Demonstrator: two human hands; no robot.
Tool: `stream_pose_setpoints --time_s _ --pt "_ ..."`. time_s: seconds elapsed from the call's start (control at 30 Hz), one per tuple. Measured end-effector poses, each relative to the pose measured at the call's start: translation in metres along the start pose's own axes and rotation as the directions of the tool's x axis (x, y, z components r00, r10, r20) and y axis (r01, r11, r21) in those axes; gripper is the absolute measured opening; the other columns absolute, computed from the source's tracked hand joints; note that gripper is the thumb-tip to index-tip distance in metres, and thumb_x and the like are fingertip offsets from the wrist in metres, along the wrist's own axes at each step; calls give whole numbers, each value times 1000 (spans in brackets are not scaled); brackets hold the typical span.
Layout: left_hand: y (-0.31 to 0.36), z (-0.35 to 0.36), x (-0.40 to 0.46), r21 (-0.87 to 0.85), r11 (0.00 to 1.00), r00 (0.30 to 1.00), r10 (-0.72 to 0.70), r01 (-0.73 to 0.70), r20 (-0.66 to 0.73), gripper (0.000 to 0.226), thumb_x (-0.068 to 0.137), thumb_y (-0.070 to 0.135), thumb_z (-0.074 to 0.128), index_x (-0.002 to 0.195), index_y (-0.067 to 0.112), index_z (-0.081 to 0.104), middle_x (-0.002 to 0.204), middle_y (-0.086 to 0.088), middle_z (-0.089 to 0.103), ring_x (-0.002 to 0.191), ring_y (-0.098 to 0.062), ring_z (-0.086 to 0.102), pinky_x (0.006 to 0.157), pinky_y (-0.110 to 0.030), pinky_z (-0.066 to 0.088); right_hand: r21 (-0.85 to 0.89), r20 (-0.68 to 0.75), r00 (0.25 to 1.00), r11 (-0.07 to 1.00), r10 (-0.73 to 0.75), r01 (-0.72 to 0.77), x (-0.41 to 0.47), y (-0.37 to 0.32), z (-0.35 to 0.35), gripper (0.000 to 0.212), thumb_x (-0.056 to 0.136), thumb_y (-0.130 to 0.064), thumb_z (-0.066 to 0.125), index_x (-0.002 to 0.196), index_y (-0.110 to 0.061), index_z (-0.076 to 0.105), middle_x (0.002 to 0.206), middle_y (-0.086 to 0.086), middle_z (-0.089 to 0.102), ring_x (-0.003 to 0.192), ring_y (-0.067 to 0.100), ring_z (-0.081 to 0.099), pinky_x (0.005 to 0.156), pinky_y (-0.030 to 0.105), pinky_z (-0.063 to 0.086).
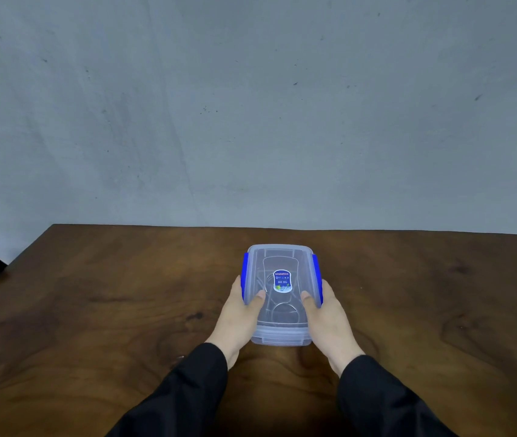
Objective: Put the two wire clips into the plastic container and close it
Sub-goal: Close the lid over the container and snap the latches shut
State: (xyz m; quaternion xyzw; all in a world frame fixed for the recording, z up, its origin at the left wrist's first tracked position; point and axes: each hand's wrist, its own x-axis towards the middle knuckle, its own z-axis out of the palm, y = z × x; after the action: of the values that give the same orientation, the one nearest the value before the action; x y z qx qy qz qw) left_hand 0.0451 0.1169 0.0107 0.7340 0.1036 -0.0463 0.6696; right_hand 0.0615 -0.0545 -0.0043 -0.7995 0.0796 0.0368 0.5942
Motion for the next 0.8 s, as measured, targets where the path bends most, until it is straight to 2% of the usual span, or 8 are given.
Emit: stream_pose_setpoints --time_s 0.07,0.13,0.27,0.37,0.63,0.8 --pt "0 3 6 22 1000 1000 -4 4 0 29 101 32 50 130 39 45 115 12 65 99 -4 66 80 -28 59 -11 -3 1000 1000 6 -6 5 -1 -3 27 106 -29 49 132 -29 47 114 -5 66 97 12 69 78 30 63" --pt "-1 8 11 68 998 1000 -1 2 -6 31 103 33 47 133 37 42 115 12 63 99 -4 65 72 -21 57 -37 -8 1000 999 6 -7 9 1 -4 34 106 -30 47 140 -27 45 118 -4 66 100 12 68 82 34 63" --pt "-3 13 20 123 992 999 5 -1 -32 43 103 35 45 144 30 33 118 11 61 99 -5 64 59 -11 53 -94 -22 1000 996 5 -7 15 3 -2 39 107 -31 44 146 -24 42 119 -2 65 98 11 68 74 26 62" --pt "-6 13 23 143 990 1000 4 0 -29 43 103 36 44 144 31 33 119 10 60 100 -6 64 59 -11 53 -127 -28 999 992 16 -19 18 3 -1 44 107 -32 42 150 -22 40 121 -1 65 100 12 68 78 30 64" --pt "-11 12 28 126 992 1000 -27 29 -15 50 103 39 43 149 33 25 125 7 58 104 -10 63 59 -12 55 -115 -13 999 992 42 -43 18 5 -1 51 107 -36 41 155 -25 34 126 -2 64 104 12 67 77 26 63" --pt "-12 14 29 94 994 999 -46 47 -16 51 102 38 45 149 35 24 125 6 58 103 -10 63 56 -12 54 -114 -16 1000 993 15 -17 17 6 -2 54 107 -39 40 158 -27 31 126 -1 65 104 13 68 82 31 64"
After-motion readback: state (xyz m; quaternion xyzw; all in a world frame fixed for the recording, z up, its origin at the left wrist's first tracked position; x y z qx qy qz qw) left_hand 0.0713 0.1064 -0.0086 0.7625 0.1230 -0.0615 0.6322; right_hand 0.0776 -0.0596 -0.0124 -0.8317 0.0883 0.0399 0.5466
